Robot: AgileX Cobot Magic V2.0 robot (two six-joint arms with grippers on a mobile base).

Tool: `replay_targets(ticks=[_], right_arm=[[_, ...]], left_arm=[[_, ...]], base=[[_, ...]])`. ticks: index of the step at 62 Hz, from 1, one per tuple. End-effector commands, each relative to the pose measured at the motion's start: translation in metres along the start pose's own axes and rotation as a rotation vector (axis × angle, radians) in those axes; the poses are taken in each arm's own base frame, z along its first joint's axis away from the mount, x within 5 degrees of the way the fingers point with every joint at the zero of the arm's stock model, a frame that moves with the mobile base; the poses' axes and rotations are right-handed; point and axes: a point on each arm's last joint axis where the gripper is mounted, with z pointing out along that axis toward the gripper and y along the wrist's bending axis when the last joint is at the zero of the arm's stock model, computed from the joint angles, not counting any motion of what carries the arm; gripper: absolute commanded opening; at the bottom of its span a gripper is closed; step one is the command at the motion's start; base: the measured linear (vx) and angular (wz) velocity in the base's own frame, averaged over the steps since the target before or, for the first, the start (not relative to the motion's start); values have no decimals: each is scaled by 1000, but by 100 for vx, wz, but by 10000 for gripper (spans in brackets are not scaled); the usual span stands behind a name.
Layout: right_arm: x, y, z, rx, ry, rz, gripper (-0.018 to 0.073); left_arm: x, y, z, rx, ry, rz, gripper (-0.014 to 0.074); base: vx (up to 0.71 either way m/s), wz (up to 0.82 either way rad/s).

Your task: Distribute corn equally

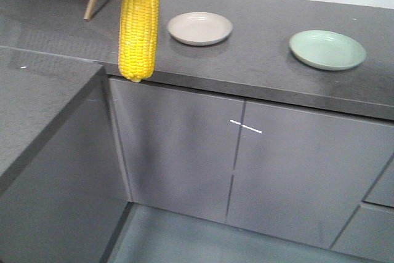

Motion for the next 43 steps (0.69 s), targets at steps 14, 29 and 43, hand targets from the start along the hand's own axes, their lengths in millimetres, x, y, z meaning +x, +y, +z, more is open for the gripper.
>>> replay_targets(ticks=[14, 29, 43], right_arm=[[-14, 20, -18, -24, -53, -40, -6], [-14, 20, -18, -24, -53, -40, -6], [-14, 20, -18, -24, -53, -40, -6]], left_arm=[[-11, -19, -29, 25, -100, 20, -6], [-11, -19, -29, 25, -100, 20, -6], [-11, -19, -29, 25, -100, 20, -6]], base=[[-3, -41], [-3, -34], [-3, -21]])
